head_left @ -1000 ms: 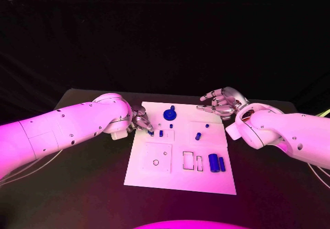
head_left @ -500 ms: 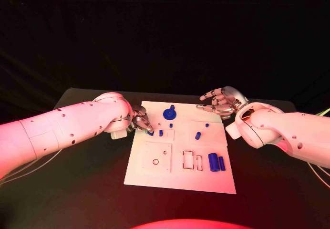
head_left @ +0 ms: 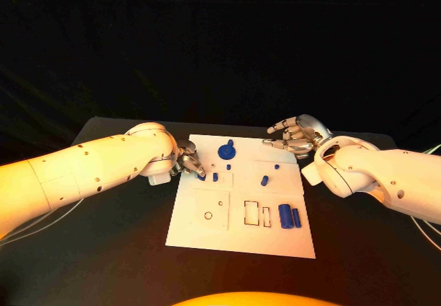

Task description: Assemble the parts on the task board

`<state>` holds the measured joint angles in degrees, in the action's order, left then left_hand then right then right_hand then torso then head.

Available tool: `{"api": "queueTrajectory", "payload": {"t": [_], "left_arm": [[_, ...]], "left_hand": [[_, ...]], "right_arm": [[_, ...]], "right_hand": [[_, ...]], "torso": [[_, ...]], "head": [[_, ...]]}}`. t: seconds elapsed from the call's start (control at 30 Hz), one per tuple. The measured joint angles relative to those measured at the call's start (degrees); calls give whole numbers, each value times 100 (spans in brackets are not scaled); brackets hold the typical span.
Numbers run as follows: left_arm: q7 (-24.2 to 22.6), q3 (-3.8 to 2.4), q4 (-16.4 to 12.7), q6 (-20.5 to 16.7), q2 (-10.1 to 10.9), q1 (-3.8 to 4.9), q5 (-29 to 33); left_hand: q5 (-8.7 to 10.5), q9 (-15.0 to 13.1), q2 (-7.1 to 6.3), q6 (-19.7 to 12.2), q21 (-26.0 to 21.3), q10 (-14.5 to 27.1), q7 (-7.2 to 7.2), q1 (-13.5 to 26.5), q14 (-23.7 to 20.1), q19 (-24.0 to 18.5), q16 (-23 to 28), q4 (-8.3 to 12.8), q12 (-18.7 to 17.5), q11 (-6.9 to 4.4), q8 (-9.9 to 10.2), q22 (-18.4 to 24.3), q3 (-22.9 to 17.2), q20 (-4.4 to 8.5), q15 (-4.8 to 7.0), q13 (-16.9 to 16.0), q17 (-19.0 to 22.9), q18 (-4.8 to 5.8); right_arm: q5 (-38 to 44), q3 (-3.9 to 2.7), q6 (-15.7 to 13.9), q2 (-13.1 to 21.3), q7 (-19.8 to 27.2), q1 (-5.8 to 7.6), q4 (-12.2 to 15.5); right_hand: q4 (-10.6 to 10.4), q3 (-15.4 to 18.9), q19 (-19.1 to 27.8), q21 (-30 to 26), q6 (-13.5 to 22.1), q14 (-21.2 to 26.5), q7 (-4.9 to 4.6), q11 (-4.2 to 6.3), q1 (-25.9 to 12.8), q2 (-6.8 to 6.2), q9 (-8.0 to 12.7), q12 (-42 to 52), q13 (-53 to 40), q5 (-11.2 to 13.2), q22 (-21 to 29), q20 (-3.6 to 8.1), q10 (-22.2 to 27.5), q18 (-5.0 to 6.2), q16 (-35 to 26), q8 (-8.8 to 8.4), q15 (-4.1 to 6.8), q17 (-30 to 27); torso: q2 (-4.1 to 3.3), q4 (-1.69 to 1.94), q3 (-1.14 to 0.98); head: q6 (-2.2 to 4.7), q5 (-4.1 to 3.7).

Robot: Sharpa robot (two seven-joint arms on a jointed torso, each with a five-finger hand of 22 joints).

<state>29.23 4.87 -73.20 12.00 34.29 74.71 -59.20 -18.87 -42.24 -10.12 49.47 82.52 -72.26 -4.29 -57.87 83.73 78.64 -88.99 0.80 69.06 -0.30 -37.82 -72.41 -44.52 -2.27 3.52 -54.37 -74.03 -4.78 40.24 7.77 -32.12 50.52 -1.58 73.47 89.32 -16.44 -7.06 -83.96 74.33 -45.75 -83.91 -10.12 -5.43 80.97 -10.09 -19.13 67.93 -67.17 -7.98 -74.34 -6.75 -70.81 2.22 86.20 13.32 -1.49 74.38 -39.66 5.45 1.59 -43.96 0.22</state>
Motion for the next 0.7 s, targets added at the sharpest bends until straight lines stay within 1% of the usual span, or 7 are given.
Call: {"api": "queueTrajectory", "payload": {"t": [0.1,0.17,0.3,0.33,0.6,0.63,0.7], "left_arm": [[5,0,18,14,-16,4,14],[9,4,33,19,-26,7,33],[13,8,55,21,-39,10,68],[14,9,60,21,-42,10,74],[17,11,97,47,-66,13,100],[18,11,100,54,-68,14,102],[18,11,104,65,-72,15,105]], "left_hand": [[0,-5,0,11,0,-17,11,0,-38,0,0,0,1,0,0,-4,0,0,38,-17,0,0],[0,-85,67,12,0,-19,12,68,-38,1,0,0,38,-1,0,-8,0,1,38,-69,0,0],[0,-147,68,31,1,-39,31,69,-20,40,0,-1,84,-20,0,-23,0,41,58,-161,0,1],[0,-164,128,32,1,-55,32,130,-20,40,0,-1,84,-36,0,-25,0,41,58,-185,0,1],[0,-203,135,43,1,-99,42,137,0,40,0,-2,133,-40,0,-53,0,42,78,-280,0,1],[0,-210,171,43,1,-99,42,172,0,40,0,-2,133,-41,0,-54,0,42,78,-282,0,1],[0,-252,187,43,1,-100,42,189,0,41,0,-3,133,-41,0,-55,0,42,78,-282,0,1]], "right_arm": [[0,0,0,0,0,0,0],[0,0,0,0,1,0,0],[0,0,0,1,1,0,1],[0,0,0,2,1,0,2],[0,0,0,3,2,0,3],[0,0,0,4,2,0,3],[0,0,0,4,2,0,3]], "right_hand": [[0,0,0,0,0,0,0,0,0,0,0,0,0,0,0,0,0,0,0,0,0,0],[0,0,0,0,0,0,0,0,0,0,0,0,0,0,0,0,0,0,0,0,0,0],[0,0,0,0,0,0,0,0,0,0,0,0,0,0,0,0,0,0,0,0,0,0],[0,0,0,0,0,0,0,0,0,0,0,0,0,0,0,0,0,1,0,0,0,0],[0,0,0,0,0,0,0,0,0,0,0,0,0,0,0,0,0,0,0,0,0,0],[0,0,0,0,0,0,0,0,0,0,0,0,0,0,0,0,0,0,0,0,0,0],[0,0,0,0,0,0,0,0,0,0,0,0,0,0,0,0,0,0,0,0,0,0]], "torso": [[-1,-2,-2],[-1,-3,-3],[-1,-4,-4],[-1,-5,-3],[0,-4,-6],[0,-4,-5],[1,-3,-5]], "head": [[-4,0],[-5,-2],[-7,-8],[-8,-11],[-9,-23],[-9,-25],[-9,-25]]}}
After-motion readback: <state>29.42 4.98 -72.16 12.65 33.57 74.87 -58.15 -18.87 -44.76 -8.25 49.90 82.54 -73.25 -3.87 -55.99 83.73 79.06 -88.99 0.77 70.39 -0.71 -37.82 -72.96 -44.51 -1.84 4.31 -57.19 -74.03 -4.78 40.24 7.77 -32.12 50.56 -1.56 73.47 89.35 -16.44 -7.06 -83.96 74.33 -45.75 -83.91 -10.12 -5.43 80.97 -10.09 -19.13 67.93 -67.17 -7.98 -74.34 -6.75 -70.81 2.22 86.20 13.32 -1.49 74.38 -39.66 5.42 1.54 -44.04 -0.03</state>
